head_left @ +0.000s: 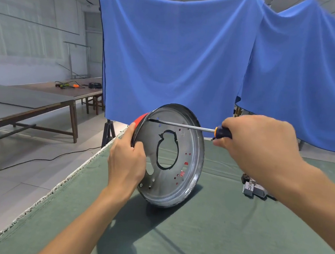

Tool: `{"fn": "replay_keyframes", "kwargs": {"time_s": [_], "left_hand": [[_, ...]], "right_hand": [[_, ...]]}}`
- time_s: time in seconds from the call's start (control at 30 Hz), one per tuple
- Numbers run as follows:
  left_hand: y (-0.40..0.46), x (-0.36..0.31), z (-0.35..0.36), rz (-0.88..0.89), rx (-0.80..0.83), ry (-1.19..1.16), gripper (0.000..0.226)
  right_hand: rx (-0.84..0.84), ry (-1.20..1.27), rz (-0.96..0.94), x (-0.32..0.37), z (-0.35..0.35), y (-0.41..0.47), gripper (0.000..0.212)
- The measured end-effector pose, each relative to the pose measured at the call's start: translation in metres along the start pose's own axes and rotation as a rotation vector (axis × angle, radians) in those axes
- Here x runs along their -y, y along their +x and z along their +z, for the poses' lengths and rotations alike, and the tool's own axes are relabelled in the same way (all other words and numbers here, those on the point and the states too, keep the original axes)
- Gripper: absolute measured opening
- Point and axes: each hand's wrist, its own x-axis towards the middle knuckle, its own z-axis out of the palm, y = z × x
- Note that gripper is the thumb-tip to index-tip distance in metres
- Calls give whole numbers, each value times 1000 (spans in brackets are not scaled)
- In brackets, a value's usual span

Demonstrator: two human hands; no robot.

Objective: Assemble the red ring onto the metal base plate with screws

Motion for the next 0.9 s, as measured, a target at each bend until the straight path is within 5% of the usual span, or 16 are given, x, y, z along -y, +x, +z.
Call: {"fn": "replay_keyframes", "kwargs": {"time_s": [0.2, 0.27, 0.43, 0.67, 0.9], "left_hand": [[1, 2, 0, 28, -4, 13, 60], [3, 3, -1, 43, -12, 13, 60], [1, 3, 6, 77, -6, 12, 62], [12, 13, 2, 56, -66, -148, 57], [38, 33, -7, -709, -160, -525, 21]], "right_hand": [[700, 710, 141, -3, -23, 19, 52], [636, 622, 127, -7, -25, 20, 45], [162, 186, -27, 5, -22, 3, 44], [356, 479, 22, 2, -16, 15, 41], [351, 831, 294, -34, 33, 2, 34]]}}
